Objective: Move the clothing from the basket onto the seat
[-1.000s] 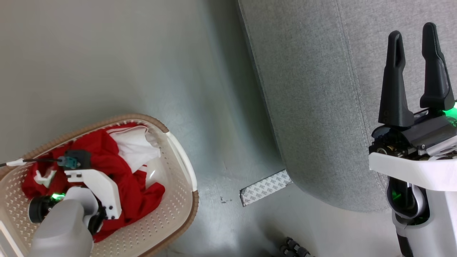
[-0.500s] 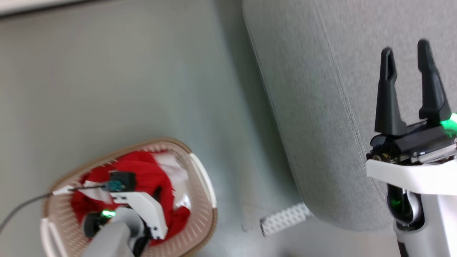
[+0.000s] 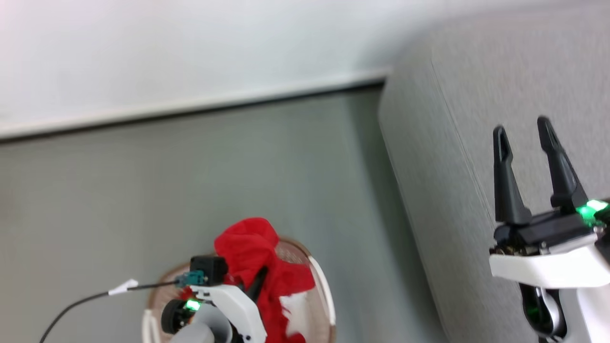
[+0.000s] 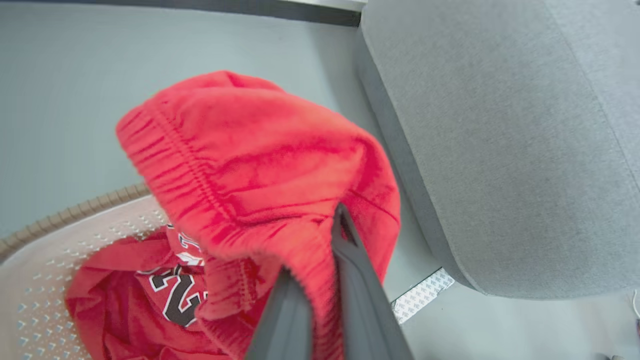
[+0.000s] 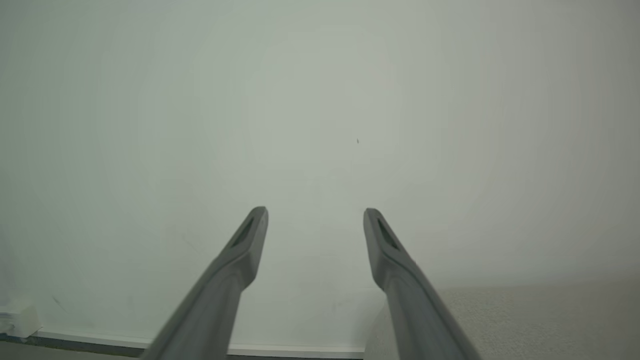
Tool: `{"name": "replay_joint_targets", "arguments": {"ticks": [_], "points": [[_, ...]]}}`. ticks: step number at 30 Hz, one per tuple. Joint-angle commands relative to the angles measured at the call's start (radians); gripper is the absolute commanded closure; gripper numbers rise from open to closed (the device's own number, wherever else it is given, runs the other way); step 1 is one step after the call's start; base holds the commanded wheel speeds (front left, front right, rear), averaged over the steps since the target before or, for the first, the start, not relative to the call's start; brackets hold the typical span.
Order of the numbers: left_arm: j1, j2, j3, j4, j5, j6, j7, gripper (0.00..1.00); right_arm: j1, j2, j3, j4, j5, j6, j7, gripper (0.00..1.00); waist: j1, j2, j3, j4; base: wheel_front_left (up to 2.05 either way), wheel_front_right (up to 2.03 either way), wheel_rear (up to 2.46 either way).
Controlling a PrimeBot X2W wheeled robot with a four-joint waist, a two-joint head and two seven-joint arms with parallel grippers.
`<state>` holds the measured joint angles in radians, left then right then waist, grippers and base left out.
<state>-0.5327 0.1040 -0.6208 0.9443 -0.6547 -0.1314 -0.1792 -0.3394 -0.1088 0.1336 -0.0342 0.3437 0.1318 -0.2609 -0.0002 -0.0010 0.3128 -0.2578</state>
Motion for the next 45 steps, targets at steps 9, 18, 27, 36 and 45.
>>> {"name": "replay_joint_targets", "arguments": {"ticks": [9,18,27,36,45], "points": [[0.067,0.043,-0.061,-0.165,-0.073,0.001,-0.057,1.0,0.117,-0.033,0.0,0.027,0.012,-0.002,-0.002,0.0,0.0002,0.0,-0.245,0.126,0.0,0.0,0.0],[0.072,0.098,-0.021,-0.415,-0.061,0.05,-0.073,1.0,0.186,-0.026,0.035,0.044,0.025,-0.002,-0.002,0.0,0.0002,0.0,-0.328,0.145,0.0,0.0,0.0],[0.035,0.159,0.01,-0.71,-0.041,0.135,-0.007,1.0,0.213,-0.023,0.066,0.055,0.026,-0.002,-0.002,0.0,0.0002,0.0,-0.34,0.148,0.0,0.0,0.0],[0.061,0.194,0.021,-0.861,-0.043,0.192,0.04,1.0,0.205,-0.029,0.119,0.073,0.039,-0.002,-0.002,0.0,0.0002,0.0,-0.332,0.136,0.0,0.0,0.0],[0.062,0.194,0.006,-0.887,-0.043,0.197,0.053,1.0,0.164,-0.082,0.252,0.109,0.087,-0.002,-0.002,0.0,0.0002,0.0,-0.321,0.143,0.0,0.0,0.0]]}}
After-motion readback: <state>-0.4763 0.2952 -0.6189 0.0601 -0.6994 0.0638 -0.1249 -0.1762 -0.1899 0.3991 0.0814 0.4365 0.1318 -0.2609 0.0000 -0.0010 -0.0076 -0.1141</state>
